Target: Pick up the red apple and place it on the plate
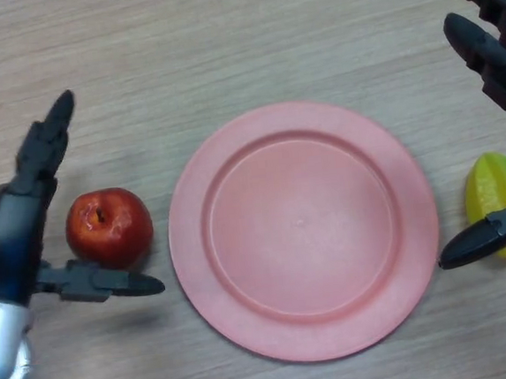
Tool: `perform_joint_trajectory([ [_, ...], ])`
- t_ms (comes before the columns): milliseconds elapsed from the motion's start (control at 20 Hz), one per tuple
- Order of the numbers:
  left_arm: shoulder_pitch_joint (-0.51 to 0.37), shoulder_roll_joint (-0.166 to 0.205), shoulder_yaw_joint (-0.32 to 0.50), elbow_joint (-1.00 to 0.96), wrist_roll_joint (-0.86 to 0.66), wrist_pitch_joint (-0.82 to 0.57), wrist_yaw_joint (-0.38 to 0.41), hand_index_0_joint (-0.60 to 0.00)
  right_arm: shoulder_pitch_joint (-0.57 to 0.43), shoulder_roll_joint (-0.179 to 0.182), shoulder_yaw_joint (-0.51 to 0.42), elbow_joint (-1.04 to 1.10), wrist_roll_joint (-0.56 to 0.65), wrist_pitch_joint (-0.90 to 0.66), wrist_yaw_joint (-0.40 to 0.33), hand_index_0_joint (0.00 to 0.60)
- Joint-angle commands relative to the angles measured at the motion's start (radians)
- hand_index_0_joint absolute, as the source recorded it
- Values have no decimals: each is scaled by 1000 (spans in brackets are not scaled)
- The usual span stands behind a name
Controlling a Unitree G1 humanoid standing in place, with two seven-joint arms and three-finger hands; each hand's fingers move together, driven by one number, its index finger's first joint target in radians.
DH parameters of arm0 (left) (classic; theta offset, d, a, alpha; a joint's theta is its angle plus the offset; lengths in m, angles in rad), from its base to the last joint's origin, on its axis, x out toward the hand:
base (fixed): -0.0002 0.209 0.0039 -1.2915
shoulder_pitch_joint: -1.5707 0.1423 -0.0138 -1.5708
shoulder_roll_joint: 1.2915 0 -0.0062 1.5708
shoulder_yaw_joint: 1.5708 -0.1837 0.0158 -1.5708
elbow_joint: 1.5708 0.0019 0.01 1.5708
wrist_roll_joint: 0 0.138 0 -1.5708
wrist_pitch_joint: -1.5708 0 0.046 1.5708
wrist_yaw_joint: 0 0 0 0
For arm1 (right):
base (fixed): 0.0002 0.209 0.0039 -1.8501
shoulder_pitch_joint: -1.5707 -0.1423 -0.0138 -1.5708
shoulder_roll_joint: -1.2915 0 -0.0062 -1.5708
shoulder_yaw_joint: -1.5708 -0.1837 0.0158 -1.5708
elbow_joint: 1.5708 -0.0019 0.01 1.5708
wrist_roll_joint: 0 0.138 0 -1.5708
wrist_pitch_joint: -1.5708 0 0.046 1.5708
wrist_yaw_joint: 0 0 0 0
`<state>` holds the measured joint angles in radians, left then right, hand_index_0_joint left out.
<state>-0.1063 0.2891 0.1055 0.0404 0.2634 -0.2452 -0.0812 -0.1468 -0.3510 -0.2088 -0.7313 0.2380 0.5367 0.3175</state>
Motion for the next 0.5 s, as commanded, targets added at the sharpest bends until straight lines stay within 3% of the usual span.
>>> perform_joint_trajectory([
  [50, -32, 39, 14, -1, 53, -133, 43, -100, -13, -34, -86, -69, 66, -138, -15, 0],
  [100, -31, 38, 11, -1, 53, -127, 35, -200, -12, -34, -88, -70, 67, -137, -15, 0],
  [250, 19, 32, 25, -97, 34, -15, -58, -597, -1, -38, -114, -90, 86, -121, -20, 0],
  [400, 44, 31, 47, -206, 22, 15, -59, -600, 1, -41, -116, -93, 81, -128, -25, 0],
  [500, 62, 24, 51, -335, 5, 94, -101, -600, 1, -41, -122, -97, 85, -123, -28, 0],
])
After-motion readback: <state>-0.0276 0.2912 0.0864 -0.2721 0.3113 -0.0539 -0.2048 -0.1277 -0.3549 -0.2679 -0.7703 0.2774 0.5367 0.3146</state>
